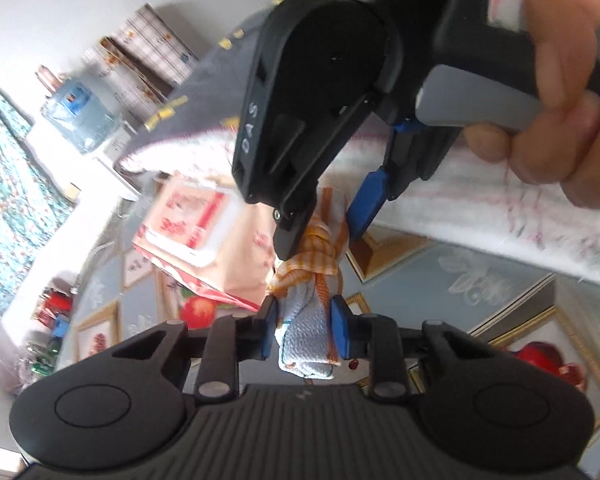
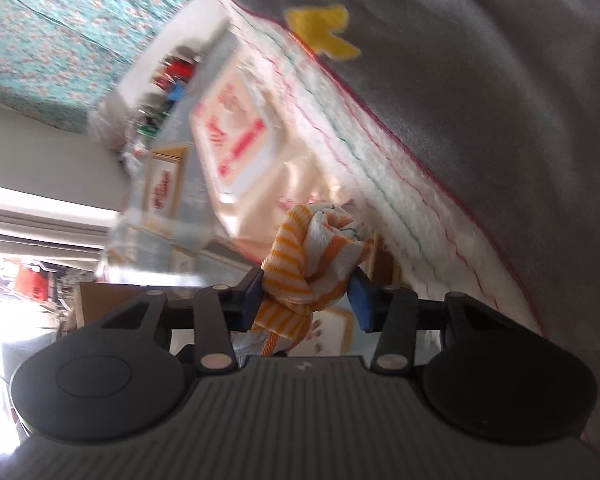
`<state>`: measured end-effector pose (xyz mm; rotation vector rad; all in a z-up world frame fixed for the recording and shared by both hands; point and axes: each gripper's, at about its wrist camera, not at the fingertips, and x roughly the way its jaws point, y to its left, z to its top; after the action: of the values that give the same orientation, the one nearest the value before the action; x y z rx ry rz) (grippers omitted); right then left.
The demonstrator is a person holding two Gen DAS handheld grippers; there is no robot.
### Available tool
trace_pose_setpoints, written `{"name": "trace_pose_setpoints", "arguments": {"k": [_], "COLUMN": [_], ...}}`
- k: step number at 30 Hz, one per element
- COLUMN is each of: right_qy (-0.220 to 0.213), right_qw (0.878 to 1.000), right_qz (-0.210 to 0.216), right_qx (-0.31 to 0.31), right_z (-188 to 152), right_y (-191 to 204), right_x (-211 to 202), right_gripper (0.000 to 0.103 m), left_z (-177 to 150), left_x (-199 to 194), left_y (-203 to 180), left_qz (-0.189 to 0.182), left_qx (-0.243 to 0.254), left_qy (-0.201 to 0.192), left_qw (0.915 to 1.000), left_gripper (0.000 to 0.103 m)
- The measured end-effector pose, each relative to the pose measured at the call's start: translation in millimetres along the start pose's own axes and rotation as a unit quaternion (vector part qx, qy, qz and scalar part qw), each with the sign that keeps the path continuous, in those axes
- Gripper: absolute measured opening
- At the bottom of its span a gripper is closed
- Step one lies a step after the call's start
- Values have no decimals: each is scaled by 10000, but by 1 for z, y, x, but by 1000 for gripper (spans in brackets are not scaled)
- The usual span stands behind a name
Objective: Organize soft objects
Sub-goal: 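Carry the orange-striped sock with the right tool to the box, then lower the sock into the box and open the right tool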
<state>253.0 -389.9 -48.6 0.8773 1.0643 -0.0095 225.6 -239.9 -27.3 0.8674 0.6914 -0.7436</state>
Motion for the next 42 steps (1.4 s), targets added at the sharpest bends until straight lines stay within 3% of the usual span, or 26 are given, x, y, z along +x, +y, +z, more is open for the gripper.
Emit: {"name": "trace_pose_setpoints", "arguments": {"k": [7, 12, 19, 23, 26, 30, 35, 39, 42], "right_qy": [-449, -341, 568, 1135, 1508, 1746, 1856, 1698, 1496], "right_qw": [9934, 9792, 9491, 9285, 9167, 9082, 9001, 8907, 8866], "right_qz": [672, 1183, 1826, 1842, 1628, 1168, 565, 405, 365], "right_qx": [-809, -1615, -2505, -3018, -3322, -3621, -3902, -4198, -4361], "right_z": [-31, -71, -152, -208, -241, -269, -277, -280, -279], "right_y": [58, 126, 228, 279, 303, 310, 296, 299, 306], "right_x": [-77, -99, -66, -34, -5, 23, 51, 52, 51], "right_gripper": [43, 43, 43, 43, 42, 42, 43, 45, 47], "left_z": [9, -18, -108, -159, -199, -240, -278, -300, -318], "left_x": [-92, -164, -248, -274, -284, -282, -265, -241, -227], "left_y": [1, 16, 37, 50, 58, 62, 58, 66, 77], "left_qz": [684, 1162, 1843, 2007, 1936, 1561, 934, 498, 67], "left_qx": [-376, -1091, -2236, -2923, -3497, -4149, -4585, -4806, -5098], "left_qy": [-342, -447, -215, 77, 247, 278, 196, 148, 241], "left_qw": [9964, 9862, 9568, 9350, 9163, 8960, 8836, 8754, 8599], "left_gripper": [29, 29, 29, 29, 29, 29, 29, 30, 29]}}
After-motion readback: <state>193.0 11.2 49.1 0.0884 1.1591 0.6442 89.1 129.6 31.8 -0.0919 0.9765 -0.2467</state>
